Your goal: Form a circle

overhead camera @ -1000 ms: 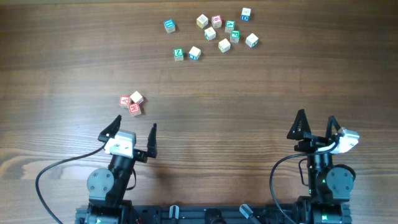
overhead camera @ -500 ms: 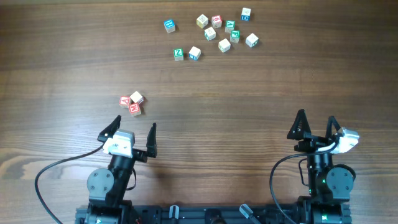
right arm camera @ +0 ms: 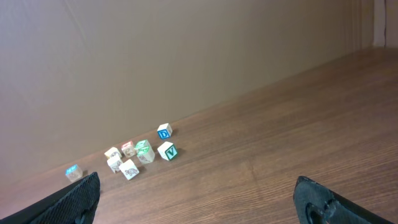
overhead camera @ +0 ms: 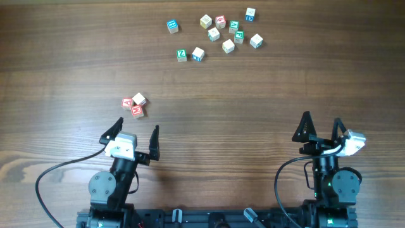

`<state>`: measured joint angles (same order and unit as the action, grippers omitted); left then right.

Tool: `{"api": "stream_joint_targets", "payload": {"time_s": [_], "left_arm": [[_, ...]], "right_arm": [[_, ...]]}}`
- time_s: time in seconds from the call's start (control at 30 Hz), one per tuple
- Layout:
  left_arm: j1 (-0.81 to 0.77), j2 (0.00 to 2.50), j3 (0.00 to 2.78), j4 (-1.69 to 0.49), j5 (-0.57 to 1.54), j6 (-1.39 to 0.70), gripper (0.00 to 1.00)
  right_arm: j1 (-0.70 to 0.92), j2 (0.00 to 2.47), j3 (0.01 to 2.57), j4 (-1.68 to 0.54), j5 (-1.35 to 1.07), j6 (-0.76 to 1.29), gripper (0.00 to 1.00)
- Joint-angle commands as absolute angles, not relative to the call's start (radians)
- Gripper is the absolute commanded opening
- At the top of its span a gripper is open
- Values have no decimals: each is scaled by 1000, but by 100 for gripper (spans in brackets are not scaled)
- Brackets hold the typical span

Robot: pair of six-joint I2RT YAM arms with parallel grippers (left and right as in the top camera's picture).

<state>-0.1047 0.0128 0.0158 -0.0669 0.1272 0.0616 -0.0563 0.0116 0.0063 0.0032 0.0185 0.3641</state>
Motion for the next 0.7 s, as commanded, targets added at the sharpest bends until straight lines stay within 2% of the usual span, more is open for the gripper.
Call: {"api": "stream_joint_targets", "payload": {"time_s": [0.0,0.43,0.67], "left_arm": [[-109,3,6,-67,114,44,100],[-109,3,6,-67,114,44,100],[-109,3,6,-67,113,44,100]], "right_arm": [[-63,4,5,6,1,351,100],[-43,4,5,6,6,306,100],[-38,4,5,6,1,176,100]]}}
